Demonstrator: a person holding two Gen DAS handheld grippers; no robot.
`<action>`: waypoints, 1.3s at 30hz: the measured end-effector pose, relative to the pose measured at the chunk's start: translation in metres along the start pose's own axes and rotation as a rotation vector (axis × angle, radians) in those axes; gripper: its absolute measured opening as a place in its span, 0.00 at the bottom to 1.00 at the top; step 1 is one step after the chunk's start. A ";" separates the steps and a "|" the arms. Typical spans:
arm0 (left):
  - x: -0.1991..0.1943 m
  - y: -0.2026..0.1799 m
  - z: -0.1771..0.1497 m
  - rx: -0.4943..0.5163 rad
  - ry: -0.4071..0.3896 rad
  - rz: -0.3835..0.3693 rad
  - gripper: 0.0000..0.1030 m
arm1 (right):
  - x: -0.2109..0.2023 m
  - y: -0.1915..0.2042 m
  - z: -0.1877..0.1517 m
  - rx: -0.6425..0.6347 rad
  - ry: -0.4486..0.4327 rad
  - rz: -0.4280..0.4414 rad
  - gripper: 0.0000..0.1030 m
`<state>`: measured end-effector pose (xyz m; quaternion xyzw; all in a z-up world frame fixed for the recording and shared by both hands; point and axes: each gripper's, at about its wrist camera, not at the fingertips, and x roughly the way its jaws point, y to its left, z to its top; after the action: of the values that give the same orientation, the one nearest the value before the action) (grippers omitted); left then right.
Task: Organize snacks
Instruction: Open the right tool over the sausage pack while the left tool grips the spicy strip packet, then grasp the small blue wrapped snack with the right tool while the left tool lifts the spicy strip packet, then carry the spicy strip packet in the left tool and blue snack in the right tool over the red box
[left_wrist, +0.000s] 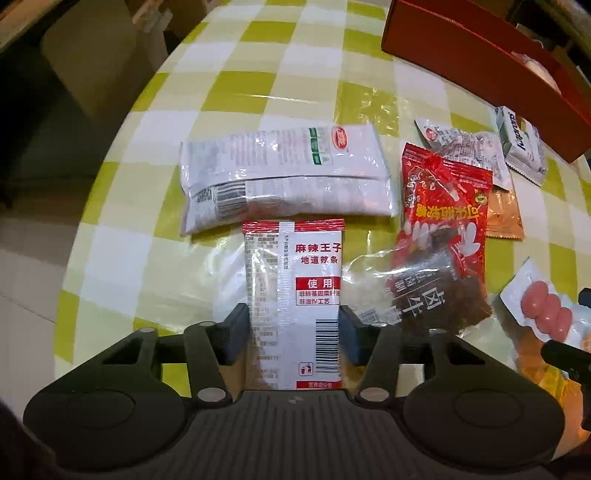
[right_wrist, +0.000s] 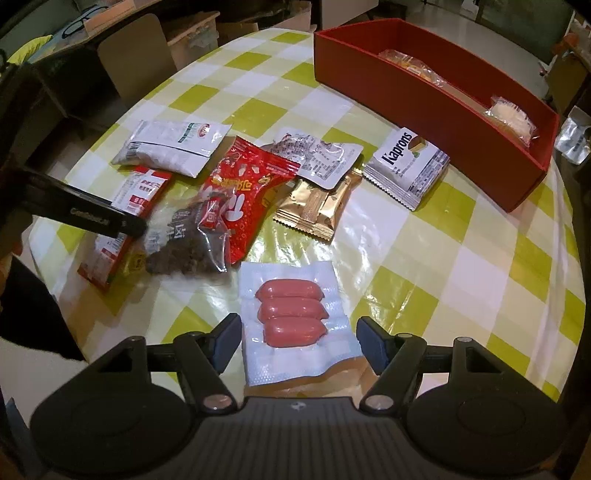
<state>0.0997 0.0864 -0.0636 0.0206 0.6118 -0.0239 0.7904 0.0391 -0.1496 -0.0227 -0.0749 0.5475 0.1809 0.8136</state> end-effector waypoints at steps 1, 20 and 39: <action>-0.001 0.001 -0.001 -0.007 -0.004 -0.003 0.53 | 0.001 -0.001 0.001 0.003 0.000 0.002 0.74; -0.058 -0.033 0.012 -0.004 -0.118 -0.090 0.51 | -0.028 -0.011 0.018 0.072 -0.115 -0.010 0.74; -0.038 -0.066 0.063 -0.016 -0.092 -0.249 0.51 | -0.024 -0.055 0.050 0.213 -0.155 0.003 0.70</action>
<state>0.1467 0.0176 -0.0112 -0.0629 0.5729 -0.1182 0.8087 0.0946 -0.1898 0.0147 0.0271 0.4993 0.1282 0.8565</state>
